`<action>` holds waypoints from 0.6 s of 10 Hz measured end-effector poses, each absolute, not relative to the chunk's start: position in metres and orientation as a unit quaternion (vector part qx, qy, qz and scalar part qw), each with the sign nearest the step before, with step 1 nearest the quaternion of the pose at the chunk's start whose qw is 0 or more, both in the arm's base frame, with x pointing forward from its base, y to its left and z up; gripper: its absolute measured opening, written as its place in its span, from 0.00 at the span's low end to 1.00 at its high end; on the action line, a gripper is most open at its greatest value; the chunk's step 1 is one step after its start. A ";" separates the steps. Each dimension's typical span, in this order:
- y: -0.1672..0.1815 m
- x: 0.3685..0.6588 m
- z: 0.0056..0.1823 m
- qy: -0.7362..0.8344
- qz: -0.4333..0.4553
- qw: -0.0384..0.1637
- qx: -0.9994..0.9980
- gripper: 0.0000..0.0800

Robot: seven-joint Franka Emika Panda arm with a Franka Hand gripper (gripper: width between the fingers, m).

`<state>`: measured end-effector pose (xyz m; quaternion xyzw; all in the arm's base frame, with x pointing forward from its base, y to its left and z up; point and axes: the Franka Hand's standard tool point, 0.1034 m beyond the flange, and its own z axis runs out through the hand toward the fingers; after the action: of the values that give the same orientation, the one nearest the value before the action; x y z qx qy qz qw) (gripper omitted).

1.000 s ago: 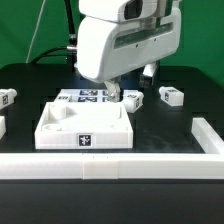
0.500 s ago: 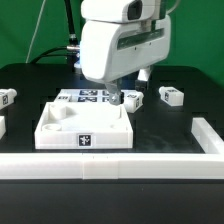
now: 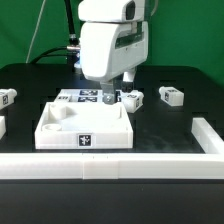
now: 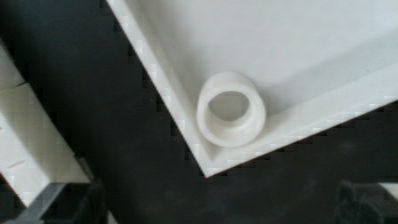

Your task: Assemble one leg

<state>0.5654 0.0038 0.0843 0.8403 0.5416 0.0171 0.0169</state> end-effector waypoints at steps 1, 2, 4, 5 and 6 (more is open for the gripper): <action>0.004 0.565 0.084 0.542 0.017 0.017 0.840 0.81; 0.003 0.565 0.083 0.560 0.021 0.020 0.828 0.81; -0.005 0.543 0.074 0.645 0.027 0.033 0.763 0.81; -0.006 0.536 0.073 0.673 0.028 0.044 0.738 0.81; -0.008 0.529 0.071 0.686 0.028 0.051 0.725 0.81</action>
Offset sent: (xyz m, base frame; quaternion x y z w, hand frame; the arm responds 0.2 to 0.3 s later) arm -0.0460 -0.0123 -0.0058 -0.0420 0.0084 -0.2922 0.9554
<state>0.5293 -0.0077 0.0714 0.7253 0.6860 0.0276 0.0507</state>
